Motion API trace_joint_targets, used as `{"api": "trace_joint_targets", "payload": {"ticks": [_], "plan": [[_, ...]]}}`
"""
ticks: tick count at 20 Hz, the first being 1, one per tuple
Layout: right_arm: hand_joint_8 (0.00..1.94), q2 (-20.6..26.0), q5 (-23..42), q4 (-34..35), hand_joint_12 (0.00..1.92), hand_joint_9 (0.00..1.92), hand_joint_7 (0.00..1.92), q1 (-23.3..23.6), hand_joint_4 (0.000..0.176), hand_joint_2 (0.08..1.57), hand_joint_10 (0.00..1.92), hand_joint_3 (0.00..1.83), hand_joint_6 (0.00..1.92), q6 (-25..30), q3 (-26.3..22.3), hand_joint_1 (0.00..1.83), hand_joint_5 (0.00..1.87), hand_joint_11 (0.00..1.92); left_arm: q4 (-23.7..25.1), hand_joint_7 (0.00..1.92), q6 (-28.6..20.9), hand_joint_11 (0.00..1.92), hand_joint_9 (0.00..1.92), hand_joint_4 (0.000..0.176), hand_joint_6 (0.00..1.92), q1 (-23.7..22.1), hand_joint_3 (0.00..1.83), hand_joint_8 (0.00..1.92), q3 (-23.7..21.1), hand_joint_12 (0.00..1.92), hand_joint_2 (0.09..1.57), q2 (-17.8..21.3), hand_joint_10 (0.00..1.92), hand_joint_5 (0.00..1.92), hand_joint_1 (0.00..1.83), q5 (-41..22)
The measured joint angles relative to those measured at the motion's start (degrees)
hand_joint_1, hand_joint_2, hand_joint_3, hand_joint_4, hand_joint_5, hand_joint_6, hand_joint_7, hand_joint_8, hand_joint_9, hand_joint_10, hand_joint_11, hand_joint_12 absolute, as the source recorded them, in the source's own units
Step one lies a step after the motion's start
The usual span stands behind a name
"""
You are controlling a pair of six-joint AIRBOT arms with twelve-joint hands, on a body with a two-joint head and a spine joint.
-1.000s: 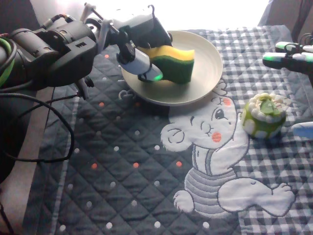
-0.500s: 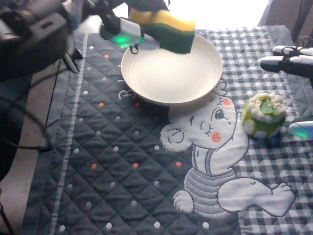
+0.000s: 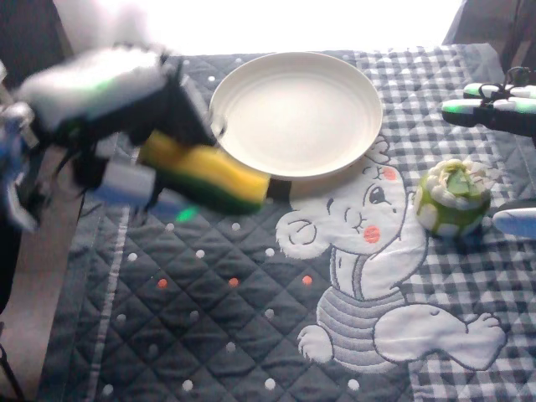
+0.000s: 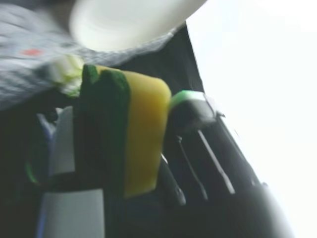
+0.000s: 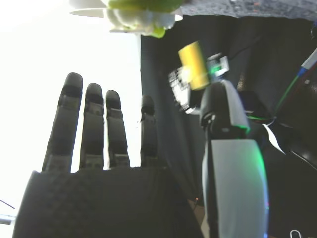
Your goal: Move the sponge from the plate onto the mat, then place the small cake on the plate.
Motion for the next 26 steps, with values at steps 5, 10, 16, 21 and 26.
{"api": "trace_joint_targets", "payload": {"ticks": [5,10,16,21,26], "plan": [[0.01,0.1,0.0,0.4,0.03,0.27,0.24,0.0,0.134,1.07,0.01,0.0,0.01,0.1,0.0,0.79,0.32,0.36,-7.0,0.93,-2.6,1.06,1.04,0.0,0.02,11.4,0.0,1.33,-0.9,1.61,1.09,-0.7,1.46,1.33,1.28,-2.8],[0.01,0.1,0.0,0.5,0.05,0.31,0.27,0.0,0.103,1.07,0.01,0.0,0.0,0.1,0.1,0.8,0.33,0.39,-11.3,0.94,-3.0,0.71,0.85,0.0,0.53,14.5,0.0,1.31,-0.3,1.62,1.12,-3.6,1.36,1.06,1.26,-5.1],[0.0,0.1,0.0,0.7,0.01,0.24,0.23,0.0,0.105,1.07,0.0,0.0,0.0,0.1,0.1,0.81,0.31,0.31,-10.8,0.54,-2.8,0.02,0.43,0.0,0.0,15.7,0.0,0.05,-0.5,1.32,0.78,-4.5,0.37,0.53,1.02,-5.0],[0.0,0.1,0.0,0.4,0.02,0.25,0.22,0.0,0.126,1.07,0.01,0.0,0.0,0.2,0.2,0.82,0.3,0.33,-10.4,0.07,-1.0,0.0,0.09,0.166,0.0,13.5,0.0,0.01,-2.0,0.53,0.73,-2.1,0.02,0.05,0.88,-6.7],[0.0,0.1,0.0,0.5,0.02,0.26,0.2,0.0,0.105,1.05,0.0,0.0,0.0,0.2,0.8,0.74,0.29,0.33,-11.5,0.07,3.6,0.0,0.1,0.12,0.01,10.8,0.0,0.01,-4.9,0.43,0.68,3.4,0.01,0.02,0.8,-15.0]]}}
